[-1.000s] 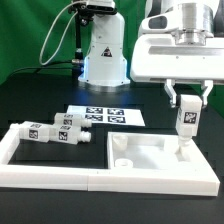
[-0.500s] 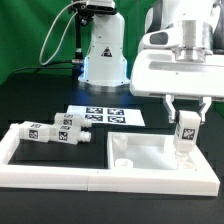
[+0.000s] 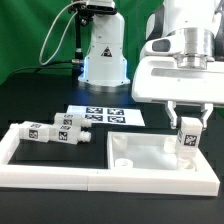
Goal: Assemble one leg
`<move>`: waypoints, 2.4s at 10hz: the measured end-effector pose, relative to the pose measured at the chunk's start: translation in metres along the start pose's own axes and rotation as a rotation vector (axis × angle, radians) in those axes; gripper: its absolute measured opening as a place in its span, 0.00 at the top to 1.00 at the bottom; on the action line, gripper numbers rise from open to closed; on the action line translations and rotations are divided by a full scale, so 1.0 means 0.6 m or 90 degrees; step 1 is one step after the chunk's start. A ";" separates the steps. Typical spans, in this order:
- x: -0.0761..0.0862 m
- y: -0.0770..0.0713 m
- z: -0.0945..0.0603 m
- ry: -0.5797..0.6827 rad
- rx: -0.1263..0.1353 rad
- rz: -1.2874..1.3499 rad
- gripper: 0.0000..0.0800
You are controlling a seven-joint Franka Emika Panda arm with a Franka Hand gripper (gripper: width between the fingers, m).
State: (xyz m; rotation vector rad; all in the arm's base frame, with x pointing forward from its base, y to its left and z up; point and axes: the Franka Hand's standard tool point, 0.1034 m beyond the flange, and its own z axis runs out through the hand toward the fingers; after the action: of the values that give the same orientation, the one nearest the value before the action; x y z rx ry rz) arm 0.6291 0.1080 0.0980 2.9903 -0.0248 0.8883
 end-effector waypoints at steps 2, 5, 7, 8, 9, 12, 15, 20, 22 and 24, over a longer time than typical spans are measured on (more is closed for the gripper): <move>-0.004 -0.015 0.000 -0.004 0.007 -0.004 0.64; -0.007 -0.018 0.000 -0.006 0.008 -0.006 0.64; -0.010 -0.014 0.002 -0.006 0.006 -0.009 0.64; -0.016 -0.011 0.008 -0.008 0.004 -0.011 0.64; -0.022 -0.010 0.015 -0.007 0.002 -0.013 0.64; -0.025 -0.003 0.021 0.003 -0.002 -0.023 0.64; -0.026 -0.004 0.020 0.002 -0.002 -0.024 0.34; 0.005 0.033 -0.010 -0.132 0.009 0.008 0.19; 0.033 0.036 -0.010 -0.256 0.014 0.053 0.19; 0.016 0.015 0.002 -0.363 0.004 0.079 0.19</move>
Offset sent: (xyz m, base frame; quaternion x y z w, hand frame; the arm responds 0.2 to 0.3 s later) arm -0.0083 0.0163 -0.0027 0.0244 -0.0088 0.0100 0.9996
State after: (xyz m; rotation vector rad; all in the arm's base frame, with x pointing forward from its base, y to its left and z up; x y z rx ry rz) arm 0.6377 0.0987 0.1024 3.1576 -0.2161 0.0136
